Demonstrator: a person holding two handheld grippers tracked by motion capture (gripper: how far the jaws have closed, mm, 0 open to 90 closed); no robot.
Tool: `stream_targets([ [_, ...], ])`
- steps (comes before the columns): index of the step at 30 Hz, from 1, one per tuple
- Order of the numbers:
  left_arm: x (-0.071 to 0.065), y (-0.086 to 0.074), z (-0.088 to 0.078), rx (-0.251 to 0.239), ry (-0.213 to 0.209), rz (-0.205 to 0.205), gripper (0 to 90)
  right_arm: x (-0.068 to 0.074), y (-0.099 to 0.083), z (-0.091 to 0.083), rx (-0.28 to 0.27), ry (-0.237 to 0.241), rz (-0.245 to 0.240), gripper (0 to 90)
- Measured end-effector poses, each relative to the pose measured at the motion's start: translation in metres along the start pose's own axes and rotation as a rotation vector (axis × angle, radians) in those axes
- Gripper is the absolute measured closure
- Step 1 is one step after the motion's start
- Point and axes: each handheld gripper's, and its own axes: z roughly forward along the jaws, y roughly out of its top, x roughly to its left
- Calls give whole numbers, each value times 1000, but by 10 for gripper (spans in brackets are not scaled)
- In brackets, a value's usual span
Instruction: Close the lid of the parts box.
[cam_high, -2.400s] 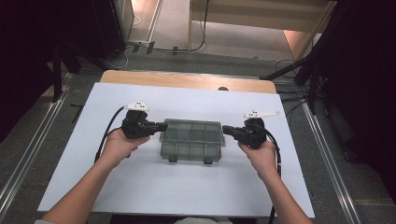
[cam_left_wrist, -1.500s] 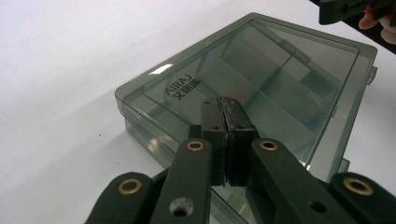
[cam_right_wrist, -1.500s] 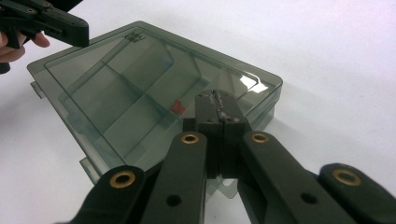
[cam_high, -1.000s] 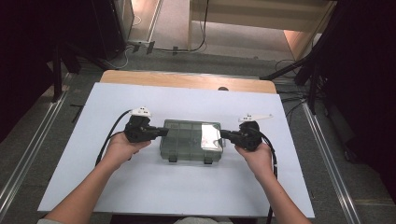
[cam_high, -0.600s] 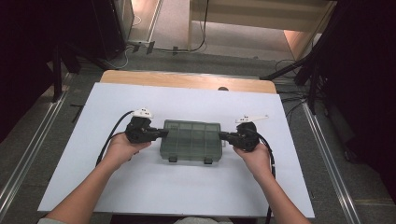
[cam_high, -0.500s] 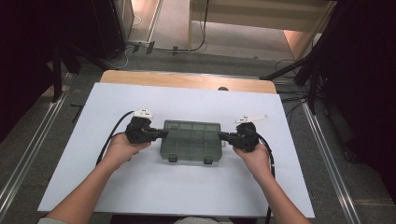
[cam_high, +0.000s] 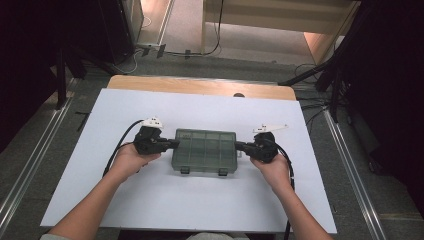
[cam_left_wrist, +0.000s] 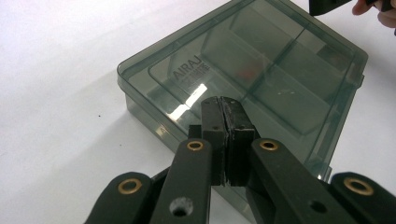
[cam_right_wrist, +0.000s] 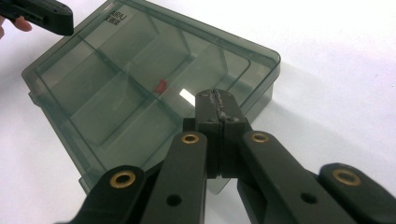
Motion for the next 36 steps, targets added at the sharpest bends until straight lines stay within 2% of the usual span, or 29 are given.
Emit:
stream_targets([
  [7,-1,0,-1,4,-3,6,889,3,-3,-1,-5,-3,-12,900],
  [12,3,-1,-3,5,-31,-30,884,4,-3,-2,5,5,-13,900],
  [13,3,-1,-3,0,-37,-33,831,4,-3,-3,8,5,-11,900],
  [17,0,-2,-7,9,-30,-19,816,6,-3,-6,20,-3,-21,899],
  [21,-2,-3,-13,1,-28,-11,758,7,-3,-13,-2,2,-14,845],
  [27,-6,-4,-22,-16,-31,-2,652,11,-2,-20,-12,10,-30,746],
  [29,-7,-6,-25,-18,-28,2,637,13,-3,-23,-16,21,-30,704],
  [30,-7,-7,-27,-23,-33,3,597,13,-3,-24,-17,25,-30,681],
  [32,-8,-8,-29,-33,-37,-1,594,15,-4,-25,-17,37,-30,620],
  [33,-8,-9,-30,-41,-58,-4,524,15,-5,-26,-13,43,-22,600],
  [34,-7,-10,-31,-34,-61,-3,465,16,-5,-26,-6,60,-9,566],
  [36,-8,-12,-34,-33,-59,8,463,18,-7,-28,1,71,-4,508],
])
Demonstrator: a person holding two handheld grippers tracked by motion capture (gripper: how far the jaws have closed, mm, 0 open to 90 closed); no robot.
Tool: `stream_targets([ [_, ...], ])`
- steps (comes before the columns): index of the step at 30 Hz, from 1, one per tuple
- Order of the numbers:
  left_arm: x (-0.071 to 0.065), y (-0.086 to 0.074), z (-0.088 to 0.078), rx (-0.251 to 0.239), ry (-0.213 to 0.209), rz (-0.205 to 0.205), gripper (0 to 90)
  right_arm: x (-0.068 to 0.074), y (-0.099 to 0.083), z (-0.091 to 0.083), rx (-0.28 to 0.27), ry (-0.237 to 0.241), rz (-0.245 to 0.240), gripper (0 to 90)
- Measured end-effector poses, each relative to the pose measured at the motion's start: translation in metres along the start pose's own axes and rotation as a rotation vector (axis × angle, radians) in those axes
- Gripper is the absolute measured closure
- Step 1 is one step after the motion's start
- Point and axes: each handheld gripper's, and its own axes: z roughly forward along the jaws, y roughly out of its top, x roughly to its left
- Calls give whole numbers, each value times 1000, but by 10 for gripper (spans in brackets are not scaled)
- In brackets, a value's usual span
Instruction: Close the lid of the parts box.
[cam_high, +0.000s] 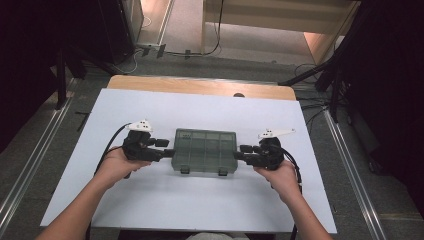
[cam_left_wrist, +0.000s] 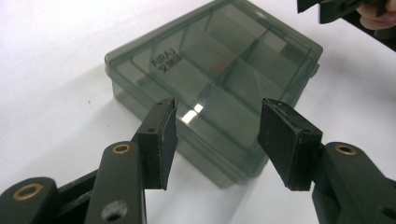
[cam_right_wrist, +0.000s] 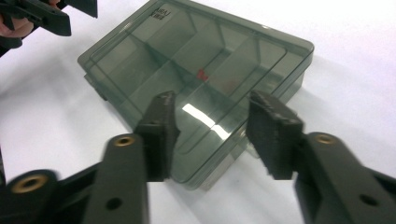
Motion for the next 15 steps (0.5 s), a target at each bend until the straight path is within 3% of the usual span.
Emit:
stream_targets([
  [1,-1,-1,-1,-6,1,13,461,1,-1,-1,-1,2,-9,480],
  [3,-1,-4,-4,-12,6,28,371,3,-3,-2,-4,-1,-20,420],
  [10,-4,-14,-12,-13,45,60,370,7,-15,-7,-5,-6,-59,350],
  [15,-5,-21,-18,-18,54,46,369,9,-22,-13,-23,-12,-78,318],
])
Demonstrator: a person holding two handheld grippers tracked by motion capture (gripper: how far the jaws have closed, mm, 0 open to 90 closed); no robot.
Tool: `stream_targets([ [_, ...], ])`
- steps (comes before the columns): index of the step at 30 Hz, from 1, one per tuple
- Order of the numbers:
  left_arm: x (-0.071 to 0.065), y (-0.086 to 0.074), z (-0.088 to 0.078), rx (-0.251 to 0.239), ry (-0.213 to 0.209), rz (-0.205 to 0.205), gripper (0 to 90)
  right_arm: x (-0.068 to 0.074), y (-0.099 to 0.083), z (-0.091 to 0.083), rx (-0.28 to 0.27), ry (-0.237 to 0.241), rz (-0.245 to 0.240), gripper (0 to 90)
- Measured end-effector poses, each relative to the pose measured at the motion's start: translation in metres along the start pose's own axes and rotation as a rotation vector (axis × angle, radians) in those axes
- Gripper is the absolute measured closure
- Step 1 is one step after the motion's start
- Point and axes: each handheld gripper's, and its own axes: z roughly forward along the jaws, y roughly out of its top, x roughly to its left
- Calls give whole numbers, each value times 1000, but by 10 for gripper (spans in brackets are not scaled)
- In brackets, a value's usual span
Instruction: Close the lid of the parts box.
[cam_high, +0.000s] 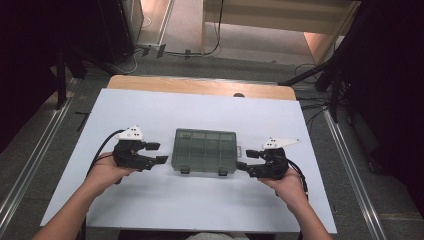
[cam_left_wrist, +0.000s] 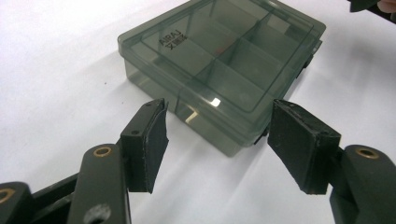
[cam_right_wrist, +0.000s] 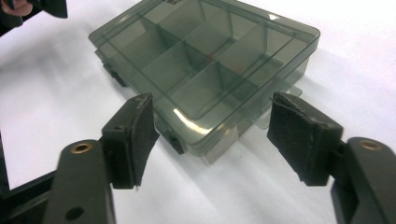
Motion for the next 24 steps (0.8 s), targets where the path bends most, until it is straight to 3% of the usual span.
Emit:
stream_targets([
  [4,-2,-6,-5,-6,11,6,369,2,-8,-4,-4,6,-4,309],
  [10,-4,-14,-13,-6,24,10,369,4,-15,-7,-7,-21,-21,292],
  [24,-8,-31,-30,9,56,25,368,7,-27,-18,-5,-45,-14,287],
])
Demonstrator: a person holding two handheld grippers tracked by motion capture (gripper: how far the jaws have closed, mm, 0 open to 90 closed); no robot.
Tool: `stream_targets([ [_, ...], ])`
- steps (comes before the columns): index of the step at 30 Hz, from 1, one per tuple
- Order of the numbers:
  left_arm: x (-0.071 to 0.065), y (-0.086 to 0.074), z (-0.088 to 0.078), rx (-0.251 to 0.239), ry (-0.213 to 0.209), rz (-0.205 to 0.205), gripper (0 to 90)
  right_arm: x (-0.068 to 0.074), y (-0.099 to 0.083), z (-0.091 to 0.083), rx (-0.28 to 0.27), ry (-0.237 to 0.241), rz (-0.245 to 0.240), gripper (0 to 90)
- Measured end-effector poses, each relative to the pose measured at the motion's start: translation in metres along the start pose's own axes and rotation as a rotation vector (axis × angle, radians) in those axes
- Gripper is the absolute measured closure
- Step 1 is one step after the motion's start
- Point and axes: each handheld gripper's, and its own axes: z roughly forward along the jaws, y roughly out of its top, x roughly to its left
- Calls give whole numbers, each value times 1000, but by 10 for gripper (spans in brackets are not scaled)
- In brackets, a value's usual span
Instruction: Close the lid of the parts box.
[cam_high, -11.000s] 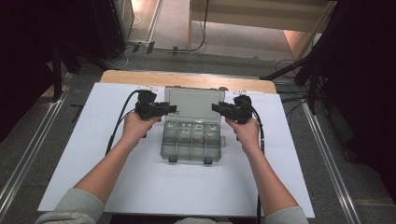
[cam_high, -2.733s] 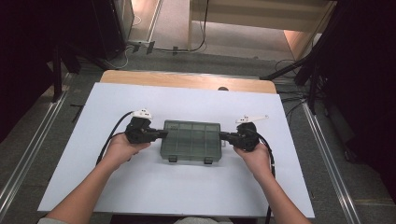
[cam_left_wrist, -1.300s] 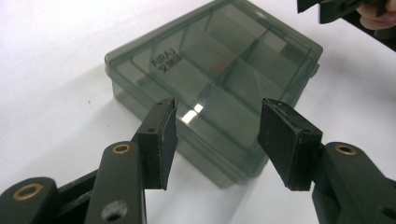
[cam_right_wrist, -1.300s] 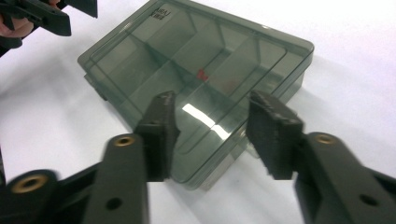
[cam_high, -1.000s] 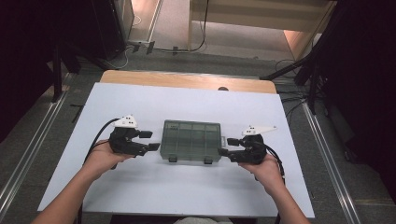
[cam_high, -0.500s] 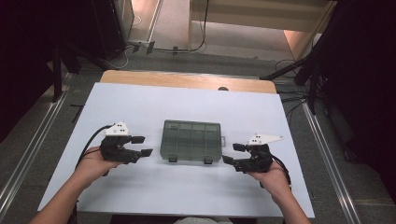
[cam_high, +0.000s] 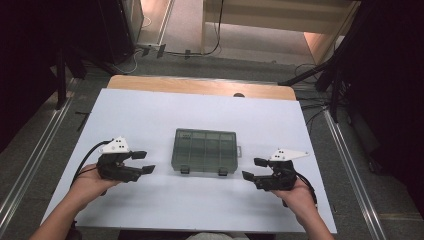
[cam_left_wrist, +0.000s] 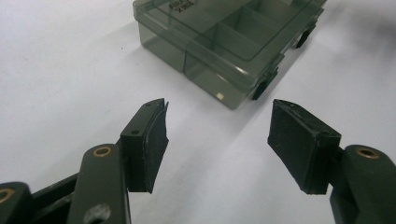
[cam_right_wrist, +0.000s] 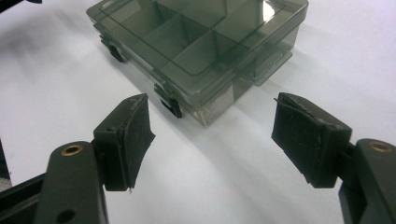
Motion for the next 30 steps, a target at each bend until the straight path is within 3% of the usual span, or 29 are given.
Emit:
stream_targets([
  [20,2,-20,-20,19,54,-8,368,0,-14,-13,7,-24,-5,273],
  [30,5,-24,-22,36,71,-18,368,-2,-18,-14,17,-37,-2,272],
])
